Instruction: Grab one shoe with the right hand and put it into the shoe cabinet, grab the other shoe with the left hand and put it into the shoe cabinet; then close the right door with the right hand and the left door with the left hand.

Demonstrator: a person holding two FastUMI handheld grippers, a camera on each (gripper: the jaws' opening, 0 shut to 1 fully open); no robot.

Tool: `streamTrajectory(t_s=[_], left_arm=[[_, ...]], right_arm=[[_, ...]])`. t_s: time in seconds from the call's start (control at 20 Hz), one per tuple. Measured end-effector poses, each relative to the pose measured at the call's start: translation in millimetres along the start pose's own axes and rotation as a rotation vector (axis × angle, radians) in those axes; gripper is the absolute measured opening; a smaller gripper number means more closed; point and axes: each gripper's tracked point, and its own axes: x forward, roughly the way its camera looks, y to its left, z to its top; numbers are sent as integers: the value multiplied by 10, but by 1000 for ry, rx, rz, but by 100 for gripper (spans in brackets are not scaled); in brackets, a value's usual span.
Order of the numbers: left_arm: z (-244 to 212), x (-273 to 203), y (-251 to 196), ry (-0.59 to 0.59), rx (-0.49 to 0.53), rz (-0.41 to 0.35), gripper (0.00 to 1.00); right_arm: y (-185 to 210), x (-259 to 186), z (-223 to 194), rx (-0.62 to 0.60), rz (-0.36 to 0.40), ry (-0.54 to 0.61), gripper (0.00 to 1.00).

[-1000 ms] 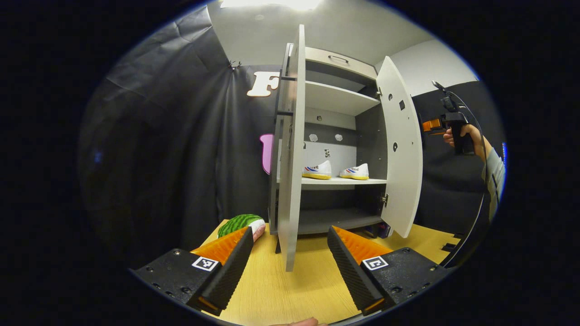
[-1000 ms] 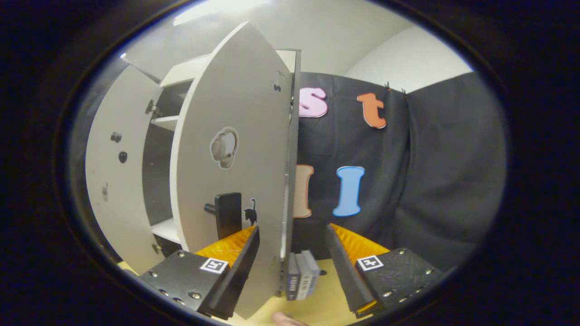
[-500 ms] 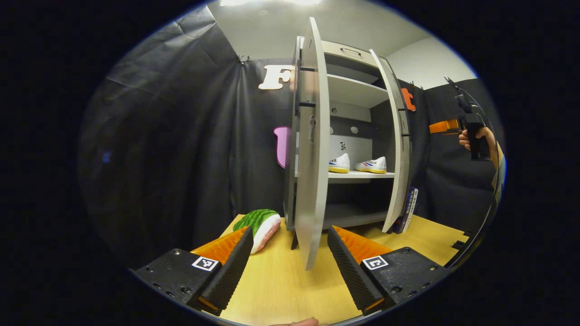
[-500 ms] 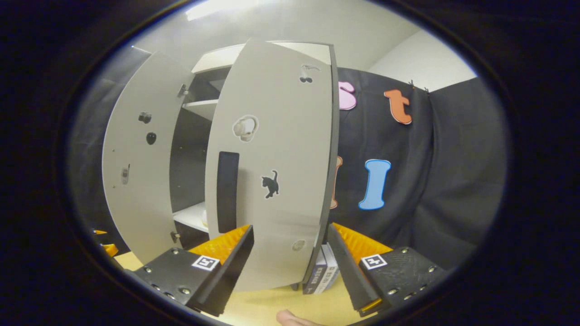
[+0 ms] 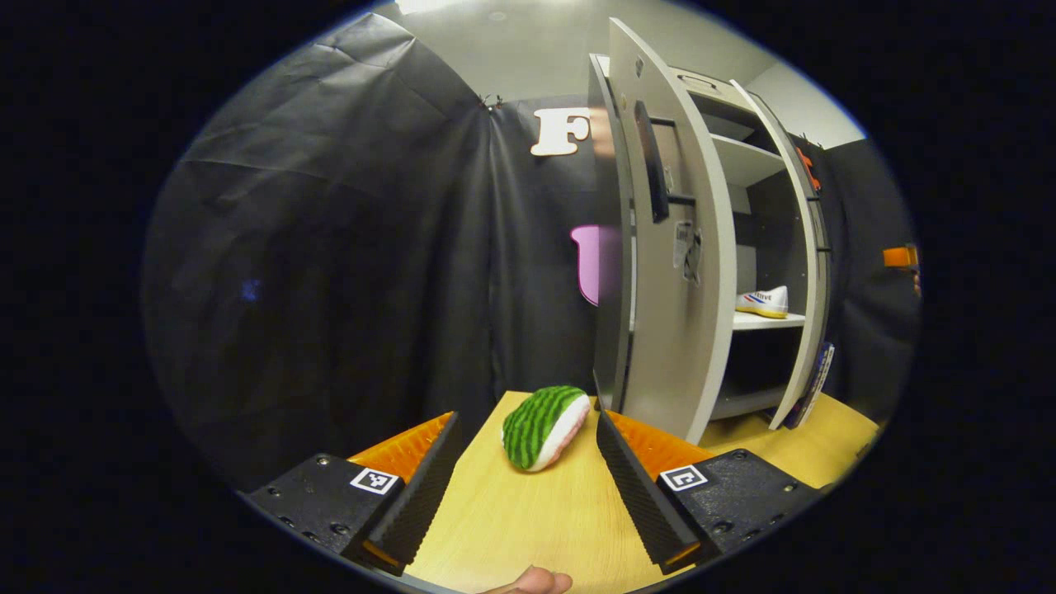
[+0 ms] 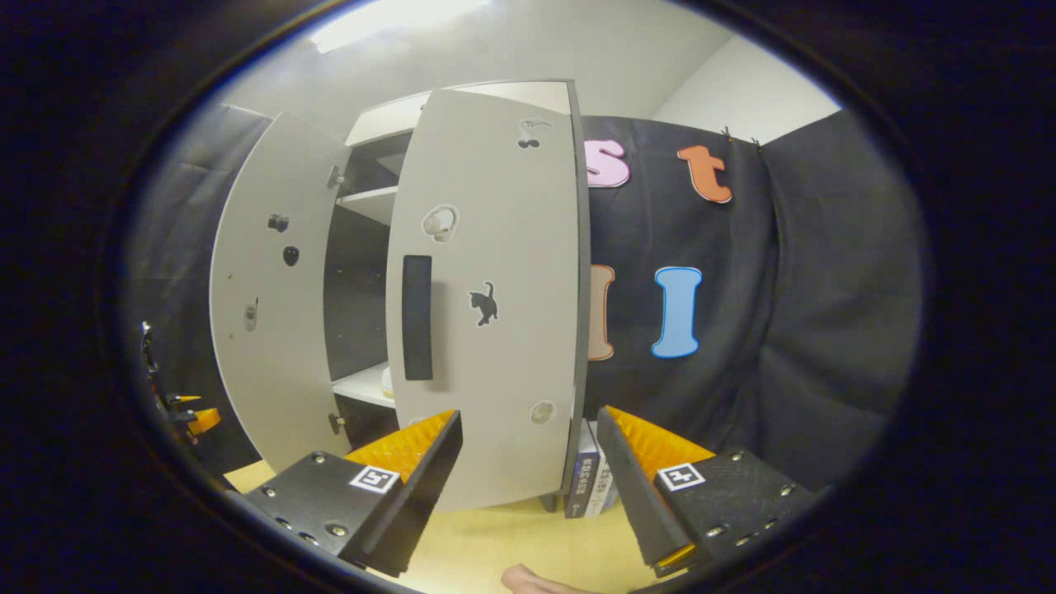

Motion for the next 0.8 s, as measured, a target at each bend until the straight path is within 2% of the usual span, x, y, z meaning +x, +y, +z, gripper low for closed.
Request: streamTrajectory(t_s=[0.3,0.6,0.8], left_arm=[[796,220,274,-125,29,67,99],[1322,396,140,-151,-64,-8,99],[1571,543,-39,-164,-40,-44,99]], right_arm=[[-135,-308,-211,79,-27,-25,98],[48,-772,-313,130,51,-74,98],[19,-1104,-542,73,12,-72,98]])
